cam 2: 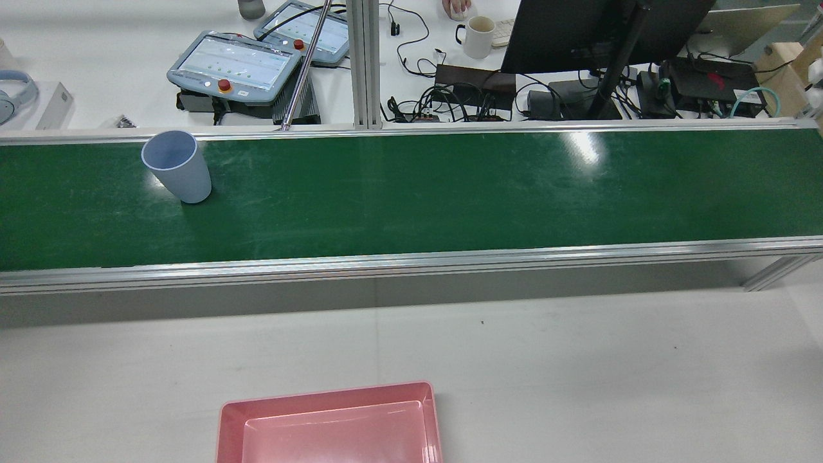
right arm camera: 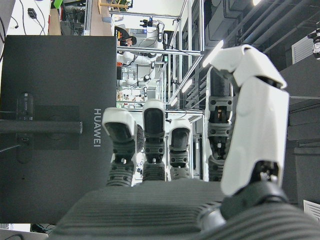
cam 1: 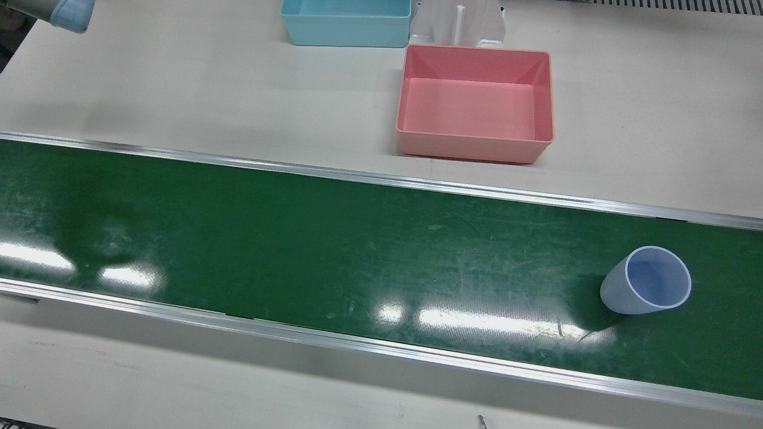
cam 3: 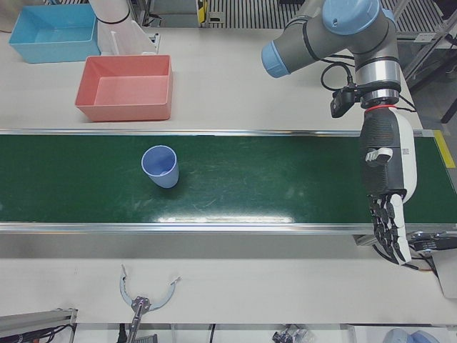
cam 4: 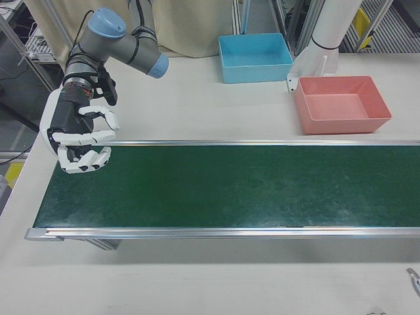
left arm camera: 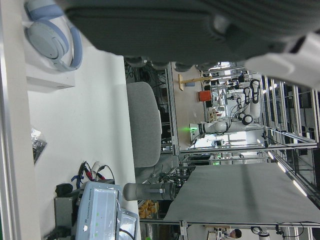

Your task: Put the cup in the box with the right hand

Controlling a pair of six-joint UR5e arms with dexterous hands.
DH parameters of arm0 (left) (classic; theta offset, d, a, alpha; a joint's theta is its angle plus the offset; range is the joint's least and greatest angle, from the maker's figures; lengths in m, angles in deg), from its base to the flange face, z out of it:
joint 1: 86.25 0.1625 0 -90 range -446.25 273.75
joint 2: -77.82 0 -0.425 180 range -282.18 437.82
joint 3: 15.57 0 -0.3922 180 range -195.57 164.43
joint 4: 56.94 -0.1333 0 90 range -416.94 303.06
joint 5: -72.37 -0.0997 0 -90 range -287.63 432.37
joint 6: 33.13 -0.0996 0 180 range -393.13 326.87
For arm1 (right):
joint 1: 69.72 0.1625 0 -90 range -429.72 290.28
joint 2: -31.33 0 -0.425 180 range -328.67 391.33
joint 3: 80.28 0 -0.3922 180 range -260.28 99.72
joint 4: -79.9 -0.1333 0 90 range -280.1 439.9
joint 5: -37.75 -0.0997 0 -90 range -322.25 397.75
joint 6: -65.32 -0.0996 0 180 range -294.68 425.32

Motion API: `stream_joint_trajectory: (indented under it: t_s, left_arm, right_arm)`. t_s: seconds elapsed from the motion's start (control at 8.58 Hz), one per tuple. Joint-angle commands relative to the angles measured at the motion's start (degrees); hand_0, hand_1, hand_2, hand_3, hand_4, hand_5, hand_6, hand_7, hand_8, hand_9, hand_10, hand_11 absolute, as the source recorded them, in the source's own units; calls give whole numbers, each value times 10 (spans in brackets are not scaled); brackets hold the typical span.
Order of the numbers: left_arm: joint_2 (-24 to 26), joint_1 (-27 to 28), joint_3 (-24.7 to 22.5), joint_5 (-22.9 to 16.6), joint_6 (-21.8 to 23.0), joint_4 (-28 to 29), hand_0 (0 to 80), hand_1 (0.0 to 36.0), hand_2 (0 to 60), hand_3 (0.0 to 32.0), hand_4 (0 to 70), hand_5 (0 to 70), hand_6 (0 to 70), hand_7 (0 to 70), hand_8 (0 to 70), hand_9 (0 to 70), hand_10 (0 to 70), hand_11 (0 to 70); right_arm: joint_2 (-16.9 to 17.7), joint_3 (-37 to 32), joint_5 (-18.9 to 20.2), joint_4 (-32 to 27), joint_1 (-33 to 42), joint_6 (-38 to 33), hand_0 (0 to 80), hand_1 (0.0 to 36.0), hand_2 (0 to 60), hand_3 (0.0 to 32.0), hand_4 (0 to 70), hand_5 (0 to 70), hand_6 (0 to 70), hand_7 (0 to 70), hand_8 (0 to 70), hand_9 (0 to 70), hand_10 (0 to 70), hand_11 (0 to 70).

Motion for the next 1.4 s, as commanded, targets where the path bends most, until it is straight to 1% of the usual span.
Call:
stream_joint_trajectory:
  t_s: [0.0, 0.35, 0.47, 0.93, 1.28]
  left_arm:
    - [0, 0, 0, 0, 0, 0, 0, 0, 0, 0, 0, 0, 0, 0, 0, 0, 0, 0]
    - [0, 0, 1, 0, 0, 0, 0, 0, 0, 0, 0, 0, 0, 0, 0, 0, 0, 0]
    - [0, 0, 0, 0, 0, 0, 0, 0, 0, 0, 0, 0, 0, 0, 0, 0, 0, 0]
    - [0, 0, 0, 0, 0, 0, 0, 0, 0, 0, 0, 0, 0, 0, 0, 0, 0, 0]
    - [0, 0, 0, 0, 0, 0, 0, 0, 0, 0, 0, 0, 0, 0, 0, 0, 0, 0]
  right_arm:
    - [0, 0, 0, 0, 0, 0, 570, 241, 332, 0, 605, 126, 224, 700, 390, 566, 465, 661]
    - [1, 1, 0, 0, 0, 0, 568, 241, 334, 0, 605, 125, 220, 700, 387, 561, 459, 652]
    - [1, 1, 0, 0, 0, 0, 571, 242, 337, 0, 614, 126, 225, 700, 393, 569, 465, 662]
    - [1, 2, 0, 0, 1, 0, 568, 241, 332, 0, 597, 125, 220, 700, 385, 559, 457, 650]
    - [0, 1, 0, 0, 0, 0, 571, 243, 340, 0, 624, 127, 227, 700, 396, 573, 465, 661]
